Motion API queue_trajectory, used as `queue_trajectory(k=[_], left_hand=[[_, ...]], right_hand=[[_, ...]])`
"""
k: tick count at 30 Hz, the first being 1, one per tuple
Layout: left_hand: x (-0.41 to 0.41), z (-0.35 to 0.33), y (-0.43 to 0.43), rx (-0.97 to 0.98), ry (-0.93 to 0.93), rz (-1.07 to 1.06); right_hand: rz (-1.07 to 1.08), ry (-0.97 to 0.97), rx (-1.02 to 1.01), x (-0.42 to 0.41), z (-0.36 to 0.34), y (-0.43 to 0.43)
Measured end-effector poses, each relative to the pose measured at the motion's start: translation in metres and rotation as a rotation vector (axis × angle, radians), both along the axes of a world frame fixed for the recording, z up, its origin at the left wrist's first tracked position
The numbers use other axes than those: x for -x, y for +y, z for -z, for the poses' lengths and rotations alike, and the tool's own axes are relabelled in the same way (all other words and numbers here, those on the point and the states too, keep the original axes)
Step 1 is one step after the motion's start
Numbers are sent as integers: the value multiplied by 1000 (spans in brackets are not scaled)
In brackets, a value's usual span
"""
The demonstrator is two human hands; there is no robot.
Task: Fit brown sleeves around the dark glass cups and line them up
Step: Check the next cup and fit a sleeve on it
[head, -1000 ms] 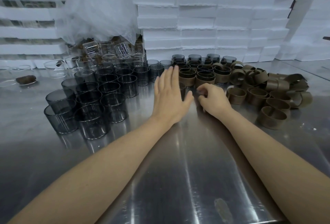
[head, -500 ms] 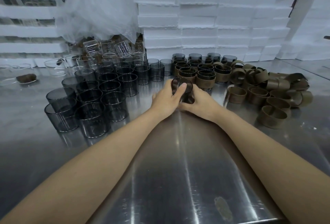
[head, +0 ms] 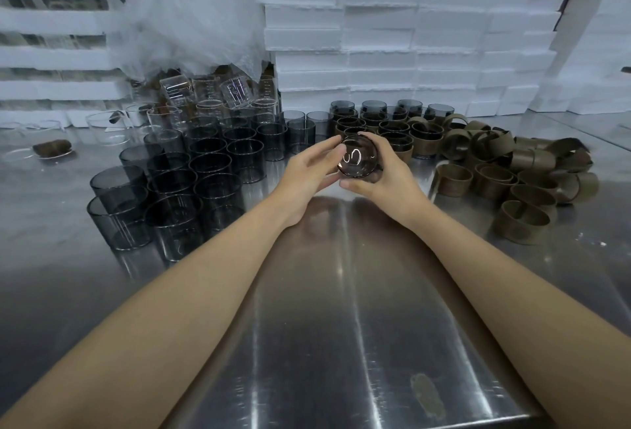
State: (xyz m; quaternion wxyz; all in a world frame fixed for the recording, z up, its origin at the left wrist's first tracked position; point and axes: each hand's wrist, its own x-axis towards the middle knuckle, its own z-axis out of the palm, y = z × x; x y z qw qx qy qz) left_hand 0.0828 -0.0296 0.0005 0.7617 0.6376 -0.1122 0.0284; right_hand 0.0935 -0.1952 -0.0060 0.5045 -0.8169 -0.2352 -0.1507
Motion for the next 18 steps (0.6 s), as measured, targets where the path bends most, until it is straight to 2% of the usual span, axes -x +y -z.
queue_trajectory(k=[18], left_hand=[[-3, 0, -2, -8, 27, -50]], right_hand=[[-74, -8, -19, -2, 3, 1]])
